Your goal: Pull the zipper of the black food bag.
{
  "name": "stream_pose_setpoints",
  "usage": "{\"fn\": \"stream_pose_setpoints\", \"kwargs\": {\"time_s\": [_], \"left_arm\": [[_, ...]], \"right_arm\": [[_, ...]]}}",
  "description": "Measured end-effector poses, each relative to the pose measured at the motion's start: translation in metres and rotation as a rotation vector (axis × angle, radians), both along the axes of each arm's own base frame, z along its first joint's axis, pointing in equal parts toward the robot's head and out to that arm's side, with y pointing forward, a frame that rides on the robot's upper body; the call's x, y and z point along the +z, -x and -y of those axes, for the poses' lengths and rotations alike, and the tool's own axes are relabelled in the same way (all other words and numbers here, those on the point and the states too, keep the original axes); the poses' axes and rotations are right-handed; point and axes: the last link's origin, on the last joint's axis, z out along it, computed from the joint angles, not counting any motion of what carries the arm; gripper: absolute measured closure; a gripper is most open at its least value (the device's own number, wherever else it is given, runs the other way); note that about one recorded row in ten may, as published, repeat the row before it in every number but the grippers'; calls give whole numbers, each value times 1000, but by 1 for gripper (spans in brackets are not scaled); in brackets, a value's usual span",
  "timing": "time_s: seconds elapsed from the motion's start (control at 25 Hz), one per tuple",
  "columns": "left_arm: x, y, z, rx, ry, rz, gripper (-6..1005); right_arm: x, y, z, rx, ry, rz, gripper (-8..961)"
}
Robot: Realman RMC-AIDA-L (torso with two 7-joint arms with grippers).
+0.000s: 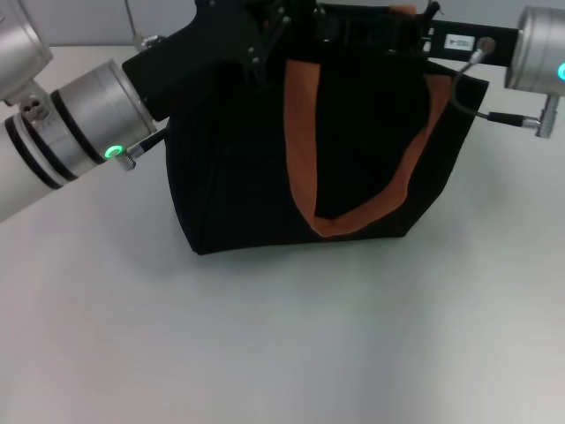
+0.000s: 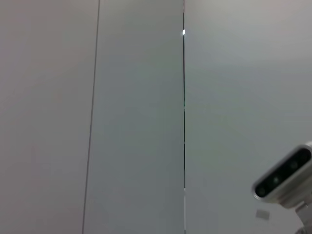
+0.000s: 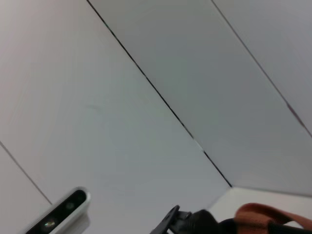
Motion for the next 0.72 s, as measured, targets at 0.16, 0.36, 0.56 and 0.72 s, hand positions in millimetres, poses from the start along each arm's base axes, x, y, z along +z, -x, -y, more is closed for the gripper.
{"fn": "stream_pose_setpoints", "kwargs": {"time_s": [0.16,0.36,0.56,0.72], "left_arm": [[-2,10,4,30,-11,5,919],[0,21,10,60,-17,19,918],[0,31,17,71,-31,14,918],[1,39,23,82,-47,9,917]], "right_arm": [[-5,5,-5,-17,25,31,954],[-11,11,-7,-33,67,64,954],[-18,22,-12,-56,134,120,954],[-23,31,-15,-81,186,154,954]]}}
